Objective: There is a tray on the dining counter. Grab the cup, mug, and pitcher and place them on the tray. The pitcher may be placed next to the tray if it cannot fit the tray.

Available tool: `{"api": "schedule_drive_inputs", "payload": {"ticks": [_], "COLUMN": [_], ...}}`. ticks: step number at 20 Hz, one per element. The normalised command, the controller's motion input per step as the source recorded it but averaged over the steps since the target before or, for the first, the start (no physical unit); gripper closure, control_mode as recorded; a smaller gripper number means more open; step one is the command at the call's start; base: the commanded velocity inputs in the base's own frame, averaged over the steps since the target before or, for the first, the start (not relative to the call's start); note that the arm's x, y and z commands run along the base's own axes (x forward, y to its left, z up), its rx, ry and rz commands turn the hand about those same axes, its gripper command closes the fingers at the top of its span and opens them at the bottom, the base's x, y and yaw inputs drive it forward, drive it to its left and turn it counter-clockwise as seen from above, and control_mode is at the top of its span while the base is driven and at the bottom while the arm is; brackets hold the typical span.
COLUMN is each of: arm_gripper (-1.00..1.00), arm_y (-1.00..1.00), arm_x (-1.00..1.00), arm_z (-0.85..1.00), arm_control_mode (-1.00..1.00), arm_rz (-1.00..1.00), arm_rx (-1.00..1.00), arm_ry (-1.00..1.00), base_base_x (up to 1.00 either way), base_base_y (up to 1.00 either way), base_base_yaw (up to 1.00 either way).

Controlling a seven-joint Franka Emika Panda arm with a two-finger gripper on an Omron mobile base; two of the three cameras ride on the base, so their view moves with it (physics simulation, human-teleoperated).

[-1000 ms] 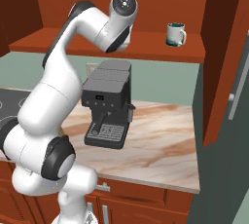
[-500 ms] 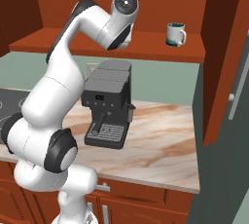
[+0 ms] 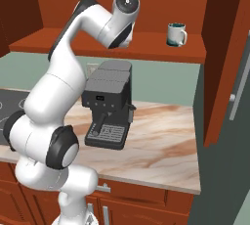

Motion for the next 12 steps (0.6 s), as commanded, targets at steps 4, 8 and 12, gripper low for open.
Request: {"api": "schedule_drive_inputs", "payload": {"ticks": [4, 8, 12], "arm_gripper": [-1.00, -1.00, -1.00], "arm_y": [0.00, 0.00, 0.00], "arm_x": [0.04, 0.00, 0.04], "arm_z": [-0.06, -0.08, -0.05], "arm_control_mode": [-1.00, -1.00, -1.00], "arm_rz": [0.00, 0.00, 0.00], "arm_rx": [0.00, 0.00, 0.00], "arm_ry": [0.00, 0.00, 0.00], "base_base_x": [0.00, 0.00, 0.00], "base_base_y": [0.00, 0.00, 0.00], "base_base_yaw": [0.00, 0.00, 0.00]}}
